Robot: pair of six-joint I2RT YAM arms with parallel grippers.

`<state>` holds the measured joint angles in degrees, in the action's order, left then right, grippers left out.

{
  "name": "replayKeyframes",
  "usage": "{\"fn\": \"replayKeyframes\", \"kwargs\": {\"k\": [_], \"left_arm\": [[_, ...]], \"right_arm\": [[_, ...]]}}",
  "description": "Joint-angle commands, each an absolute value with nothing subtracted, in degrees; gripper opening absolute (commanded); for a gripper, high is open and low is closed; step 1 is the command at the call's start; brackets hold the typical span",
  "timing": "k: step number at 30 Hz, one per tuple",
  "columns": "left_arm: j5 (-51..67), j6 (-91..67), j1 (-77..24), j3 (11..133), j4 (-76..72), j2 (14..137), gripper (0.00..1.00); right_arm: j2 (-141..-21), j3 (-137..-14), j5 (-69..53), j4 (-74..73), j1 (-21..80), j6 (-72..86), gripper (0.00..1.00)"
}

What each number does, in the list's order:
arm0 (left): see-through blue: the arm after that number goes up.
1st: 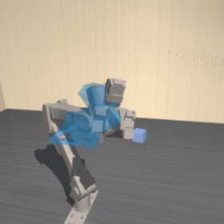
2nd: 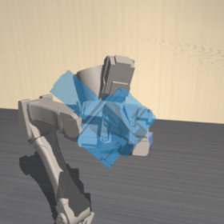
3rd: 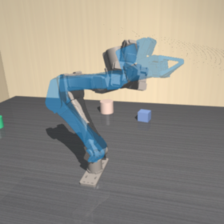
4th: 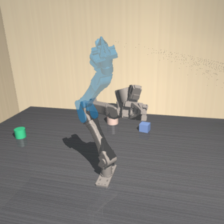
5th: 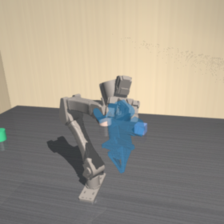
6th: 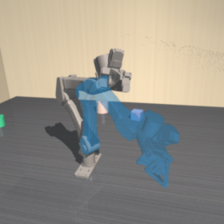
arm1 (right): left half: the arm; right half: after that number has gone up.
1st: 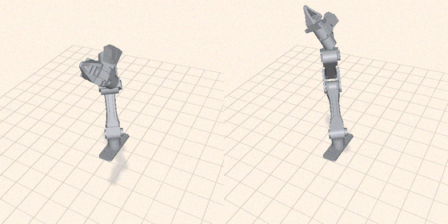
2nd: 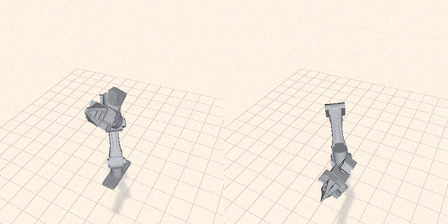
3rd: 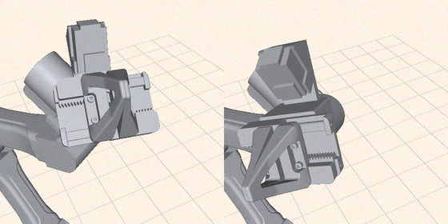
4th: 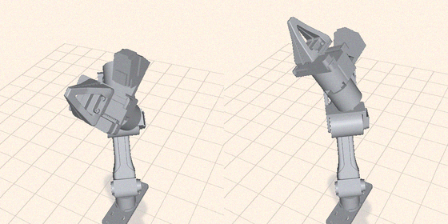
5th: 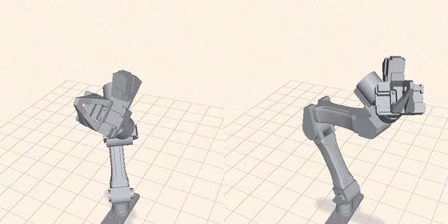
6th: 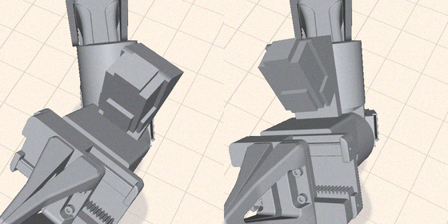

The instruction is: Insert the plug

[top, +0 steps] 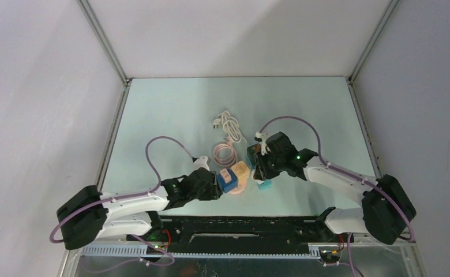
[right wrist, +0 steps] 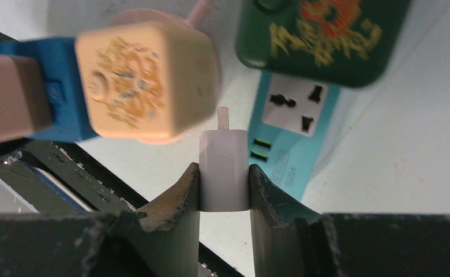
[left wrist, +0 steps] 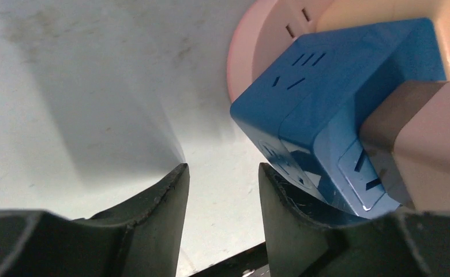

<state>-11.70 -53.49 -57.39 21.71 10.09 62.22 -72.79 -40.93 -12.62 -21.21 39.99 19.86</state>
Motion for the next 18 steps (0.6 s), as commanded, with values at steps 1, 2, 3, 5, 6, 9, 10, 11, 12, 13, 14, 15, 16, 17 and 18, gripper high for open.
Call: {"fn": "replayKeyframes", "kwargs": {"k": [1,2,3,5,6,9,10,11,12,13,14,15,16,17,18], "left_arm": [[-11.9,-55.3,-59.7,21.5,1.0,66.0,0.51],[-12.2,-55.3,-60.2,21.6,0.4,66.4,0.51],[-12.4,-55.4,-60.7,21.7,-1.0,66.8,0.51],[-12.6,-55.5,-61.5,22.0,-2.3,67.4,0.50],[-12.9,-55.5,-61.9,22.1,-2.3,67.6,0.50],[-14.2,-55.1,-62.8,22.3,-0.6,67.1,0.51],[-15.4,-54.9,-62.9,22.3,1.5,66.6,0.52],[-16.4,-54.9,-62.9,22.1,3.3,65.7,0.55],[-17.6,-55.0,-62.9,21.7,5.1,64.4,0.57],[-18.7,-54.9,-62.9,21.3,6.8,62.4,0.60],[-19.1,-54.5,-62.9,20.9,8.2,60.4,0.63],[-19.1,-53.5,-62.9,20.6,9.6,58.5,0.65],[-18.9,-52.5,-62.9,20.5,11.5,56.0,0.67],[-18.3,-51.6,-62.9,20.4,13.2,53.4,0.68],[-17.7,-50.8,-62.9,20.3,14.9,50.5,0.69]], "right_arm": [[-76.3,-48.0,-11.5,-16.9,42.6,20.2,0.00],[-77.0,-48.7,-11.6,-16.6,42.8,20.2,0.00],[-77.5,-49.4,-11.6,-16.3,43.0,20.2,0.00],[-78.8,-50.7,-11.8,-15.6,43.3,20.2,0.00],[-79.4,-51.4,-11.6,-15.8,43.5,20.2,0.00],[-80.5,-52.7,-10.1,-17.1,43.6,19.7,0.00],[-80.5,-52.7,-9.1,-17.9,43.6,19.4,0.00],[-80.4,-52.7,-8.0,-18.7,43.6,18.8,0.00],[-80.2,-52.7,-6.9,-19.7,43.6,18.2,0.00],[-79.9,-52.7,-5.4,-20.7,43.6,17.4,0.00],[-79.6,-52.6,-4.2,-21.8,43.6,16.7,0.00],[-79.1,-52.4,-3.3,-22.5,43.6,16.0,0.00],[-78.3,-51.9,-2.5,-23.0,43.4,15.4,0.00],[-77.3,-51.2,-2.2,-23.1,43.2,14.9,0.00],[-76.0,-50.3,-2.5,-22.8,42.9,14.1,0.00]]}}
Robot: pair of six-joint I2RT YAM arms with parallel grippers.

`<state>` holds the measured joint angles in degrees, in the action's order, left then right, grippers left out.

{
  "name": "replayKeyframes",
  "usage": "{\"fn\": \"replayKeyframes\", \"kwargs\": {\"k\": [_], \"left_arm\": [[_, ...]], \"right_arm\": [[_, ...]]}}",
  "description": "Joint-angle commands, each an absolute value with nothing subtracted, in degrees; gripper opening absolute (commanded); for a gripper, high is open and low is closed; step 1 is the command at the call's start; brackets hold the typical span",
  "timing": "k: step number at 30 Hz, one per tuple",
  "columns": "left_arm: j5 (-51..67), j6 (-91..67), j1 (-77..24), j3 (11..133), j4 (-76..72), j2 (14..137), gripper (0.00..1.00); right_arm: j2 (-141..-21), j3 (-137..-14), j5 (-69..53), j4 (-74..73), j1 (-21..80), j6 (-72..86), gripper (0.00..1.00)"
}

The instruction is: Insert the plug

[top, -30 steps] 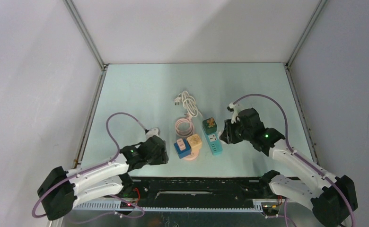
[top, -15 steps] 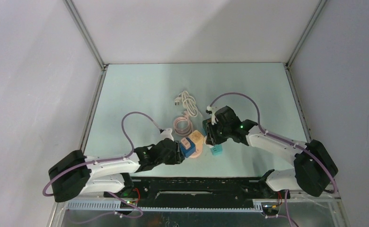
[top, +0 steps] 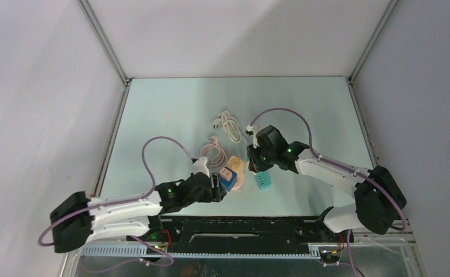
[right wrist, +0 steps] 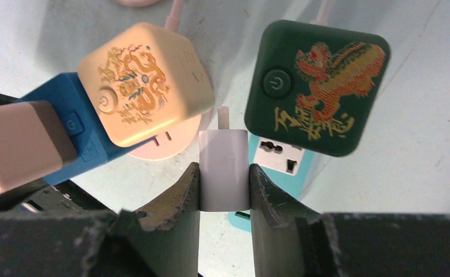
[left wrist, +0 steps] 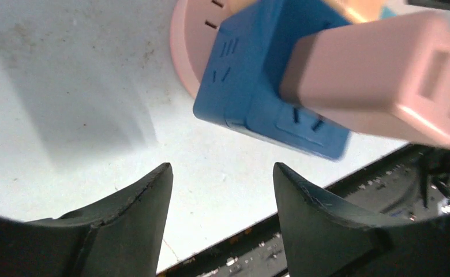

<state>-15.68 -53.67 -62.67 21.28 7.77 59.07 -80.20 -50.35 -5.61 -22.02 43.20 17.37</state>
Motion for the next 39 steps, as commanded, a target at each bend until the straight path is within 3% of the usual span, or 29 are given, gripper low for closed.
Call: {"fn": "replayKeyframes", "kwargs": {"k": [1,7,12,16,27,39], "left_arm": [[-17.2,-50.4,-62.9,20.3,17.3,47.1,0.69],[-18.4,-46.8,-62.8,24.3,27.7,26.8,0.76],[-22.2,-40.9,-62.2,34.7,32.2,23.4,0.78],[-18.7,-35.7,-58.5,42.3,32.0,30.2,0.76],[13.2,-29.3,-39.9,48.3,24.2,53.5,0.78],[27.9,-23.7,-33.8,51.1,18.3,72.3,0.70]], "right_arm": [[-74.7,-49.3,-2.8,-22.4,42.7,13.4,0.00],[-66.9,-42.0,-5.8,-17.3,42.6,9.2,0.00],[-63.1,-36.4,-10.0,-12.0,42.9,7.3,0.00],[-61.5,-33.2,-11.2,-7.3,43.8,5.4,0.00],[-64.2,-29.4,-7.1,5.2,48.5,1.6,0.00],[-69.7,-28.0,-2.1,11.6,51.2,2.0,0.00]]}}
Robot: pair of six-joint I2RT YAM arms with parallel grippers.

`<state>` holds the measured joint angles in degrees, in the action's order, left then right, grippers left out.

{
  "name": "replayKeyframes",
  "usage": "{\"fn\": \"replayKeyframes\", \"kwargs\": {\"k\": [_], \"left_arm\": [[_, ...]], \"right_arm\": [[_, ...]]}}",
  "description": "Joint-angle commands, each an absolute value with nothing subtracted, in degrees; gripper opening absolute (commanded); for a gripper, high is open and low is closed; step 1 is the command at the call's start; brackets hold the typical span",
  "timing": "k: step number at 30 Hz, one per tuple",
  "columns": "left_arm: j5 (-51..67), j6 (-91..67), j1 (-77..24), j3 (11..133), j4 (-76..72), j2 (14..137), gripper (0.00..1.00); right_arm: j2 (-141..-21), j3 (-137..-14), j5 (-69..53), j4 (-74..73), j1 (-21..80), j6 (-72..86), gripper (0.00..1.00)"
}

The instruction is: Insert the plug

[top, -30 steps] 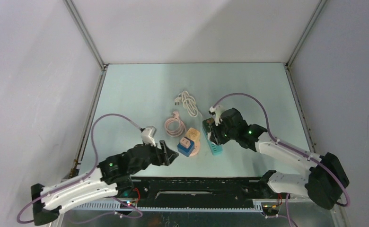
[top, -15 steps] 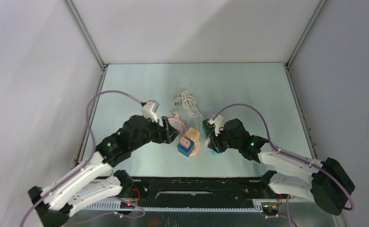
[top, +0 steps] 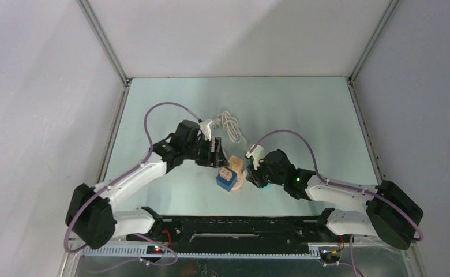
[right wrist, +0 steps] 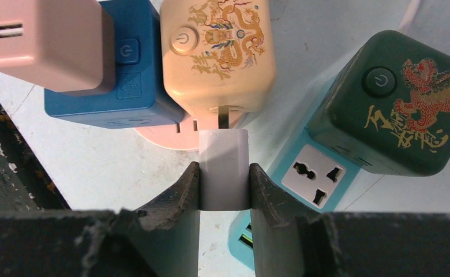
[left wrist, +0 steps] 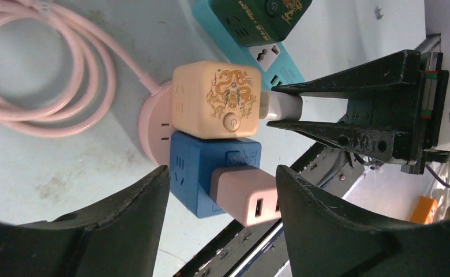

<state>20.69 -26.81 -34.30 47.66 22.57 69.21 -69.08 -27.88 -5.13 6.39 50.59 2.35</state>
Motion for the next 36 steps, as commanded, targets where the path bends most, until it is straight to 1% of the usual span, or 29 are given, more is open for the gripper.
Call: {"fn": "replayKeyframes", "kwargs": {"k": [1,10,22,30,36], "left_arm": [[28.2,-23.7,-33.8,51.5,18.1,73.5,0.69],[26.3,-22.9,-33.8,54.2,17.7,80.7,0.62],[22.1,-21.4,-33.6,54.8,18.0,83.9,0.56],[21.8,-18.2,-33.5,55.5,17.5,84.9,0.54],[22.2,-15.9,-33.6,56.3,17.7,85.9,0.51]], "right_arm": [[-69.8,-28.0,-1.9,11.6,51.2,2.1,0.00],[-70.7,-27.9,-1.2,12.6,51.1,2.3,0.00],[-72.5,-27.9,-2.0,14.5,50.9,1.2,0.00],[-72.3,-28.1,-3.3,14.8,50.1,0.2,0.00],[-71.8,-28.3,-5.6,15.0,49.6,-4.1,0.00]]}}
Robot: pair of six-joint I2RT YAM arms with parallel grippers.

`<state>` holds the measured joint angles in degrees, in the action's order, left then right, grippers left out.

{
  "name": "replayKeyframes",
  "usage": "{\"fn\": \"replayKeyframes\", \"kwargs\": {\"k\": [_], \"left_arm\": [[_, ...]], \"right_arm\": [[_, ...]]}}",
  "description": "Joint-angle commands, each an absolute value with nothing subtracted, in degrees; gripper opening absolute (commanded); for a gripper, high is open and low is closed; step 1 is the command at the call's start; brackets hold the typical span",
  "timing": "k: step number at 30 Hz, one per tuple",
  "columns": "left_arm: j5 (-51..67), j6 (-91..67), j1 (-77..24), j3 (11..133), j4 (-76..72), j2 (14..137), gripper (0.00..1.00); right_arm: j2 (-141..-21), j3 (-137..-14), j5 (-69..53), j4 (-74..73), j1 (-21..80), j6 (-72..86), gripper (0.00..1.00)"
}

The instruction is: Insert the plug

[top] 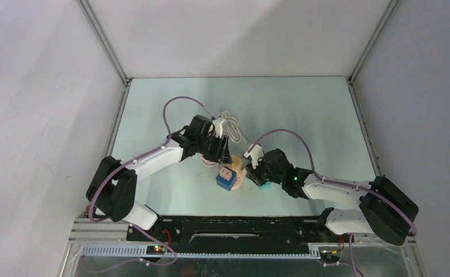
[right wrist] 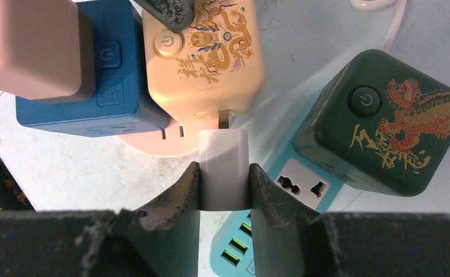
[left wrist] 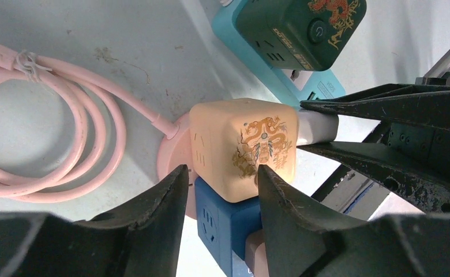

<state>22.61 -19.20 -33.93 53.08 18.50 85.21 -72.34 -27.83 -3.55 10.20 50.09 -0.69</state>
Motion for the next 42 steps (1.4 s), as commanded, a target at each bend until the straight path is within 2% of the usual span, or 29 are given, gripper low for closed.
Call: {"fn": "replayKeyframes", "kwargs": {"k": [1,21,26,32,42], "left_arm": [[22.4,-15.8,-33.6,56.2,17.5,86.0,0.50],[26.2,-14.2,-33.7,55.1,14.9,88.7,0.41],[26.4,-13.4,-34.1,55.5,15.8,89.5,0.35],[26.9,-12.6,-34.9,55.6,16.3,91.2,0.32],[27.6,-13.7,-35.5,54.0,15.2,91.1,0.28]], "right_arm": [[-71.9,-28.5,-6.1,14.9,49.5,-4.8,0.00],[-74.1,-28.8,-13.4,22.2,47.5,-9.8,0.00],[-74.9,-29.7,-14.2,22.5,47.2,-10.9,0.00],[-75.9,-30.7,-15.8,23.1,47.2,-12.2,0.00],[-78.0,-31.5,-13.8,29.1,46.4,-6.2,0.00]]}}
